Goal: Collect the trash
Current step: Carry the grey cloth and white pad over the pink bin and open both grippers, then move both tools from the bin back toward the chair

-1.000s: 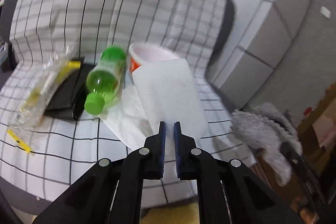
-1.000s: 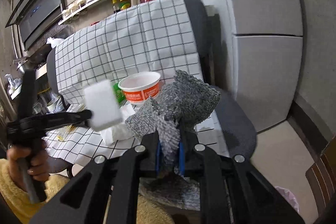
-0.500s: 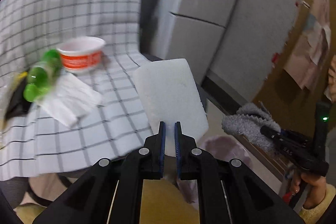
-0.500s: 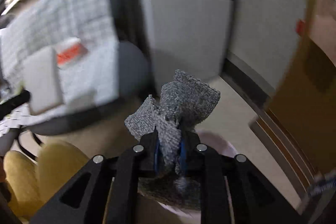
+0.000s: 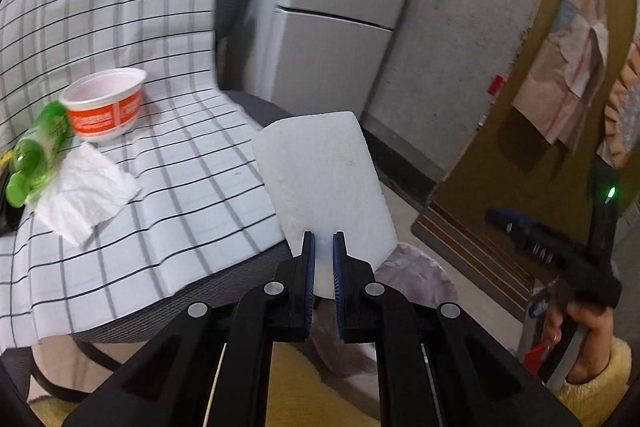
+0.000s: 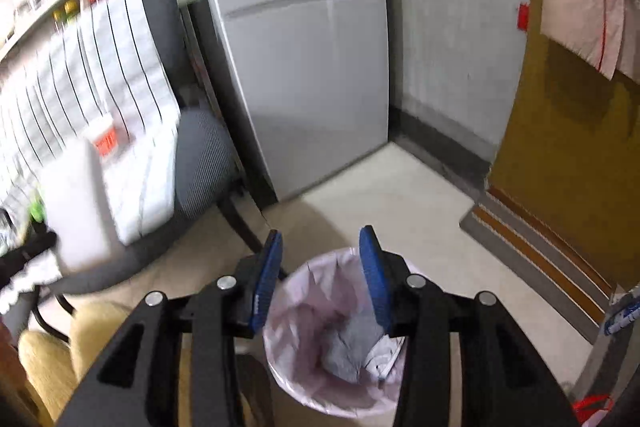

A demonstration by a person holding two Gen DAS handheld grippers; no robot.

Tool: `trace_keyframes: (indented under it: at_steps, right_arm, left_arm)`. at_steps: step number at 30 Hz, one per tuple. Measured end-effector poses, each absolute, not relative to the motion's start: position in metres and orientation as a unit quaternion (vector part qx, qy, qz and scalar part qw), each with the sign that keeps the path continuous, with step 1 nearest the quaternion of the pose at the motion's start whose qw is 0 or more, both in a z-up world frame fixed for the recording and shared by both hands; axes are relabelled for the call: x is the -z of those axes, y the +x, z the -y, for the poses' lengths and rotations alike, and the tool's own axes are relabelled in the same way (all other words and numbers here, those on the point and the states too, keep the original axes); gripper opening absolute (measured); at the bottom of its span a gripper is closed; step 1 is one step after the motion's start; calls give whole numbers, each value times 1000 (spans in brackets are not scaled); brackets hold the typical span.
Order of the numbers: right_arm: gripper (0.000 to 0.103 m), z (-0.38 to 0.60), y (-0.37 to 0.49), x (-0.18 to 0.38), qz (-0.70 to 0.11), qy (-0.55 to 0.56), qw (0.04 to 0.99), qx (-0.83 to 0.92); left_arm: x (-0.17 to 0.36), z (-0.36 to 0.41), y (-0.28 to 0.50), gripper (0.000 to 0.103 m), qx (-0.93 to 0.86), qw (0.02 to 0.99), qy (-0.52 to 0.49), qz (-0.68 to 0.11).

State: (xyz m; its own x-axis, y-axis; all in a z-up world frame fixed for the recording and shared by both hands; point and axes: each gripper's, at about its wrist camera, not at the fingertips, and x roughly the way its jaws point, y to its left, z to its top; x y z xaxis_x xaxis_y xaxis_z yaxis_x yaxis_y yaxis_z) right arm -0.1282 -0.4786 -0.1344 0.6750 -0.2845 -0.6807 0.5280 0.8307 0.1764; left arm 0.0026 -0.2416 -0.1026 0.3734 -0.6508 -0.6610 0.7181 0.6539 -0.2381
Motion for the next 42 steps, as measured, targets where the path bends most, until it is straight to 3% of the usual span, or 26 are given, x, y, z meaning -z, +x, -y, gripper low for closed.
trace_keyframes:
  at_steps: [12,17,18,20,26,36,42]
  right_arm:
    - [41,503,-165,85,-252,178,915,260]
    - [41,517,-179,85,-248,183,910,275]
    - [41,519,-180,86,-249,185,910,276]
    - [42,519,-183,87,-250,188,909,274]
    - [42,506,-168,90,-259,187,913,255]
    - [46,442,-108,86,-282,163,932,160]
    - [46,382,-52,87,-311,129,939,65]
  left_arm:
    - [129,334,-33,11,529,746,91,-394]
    - [149,369,-41,24,551,715,104,-417]
    - [152,371,-39,33,547,715,107,-422]
    - [159,370,-36,36,535,719,110,-431]
    - [145,331,-21,36,483,763,112,-414]
    - [119,204,17,36,337,850,76,-398]
    - [106,127,33,53,248,889,44,-383]
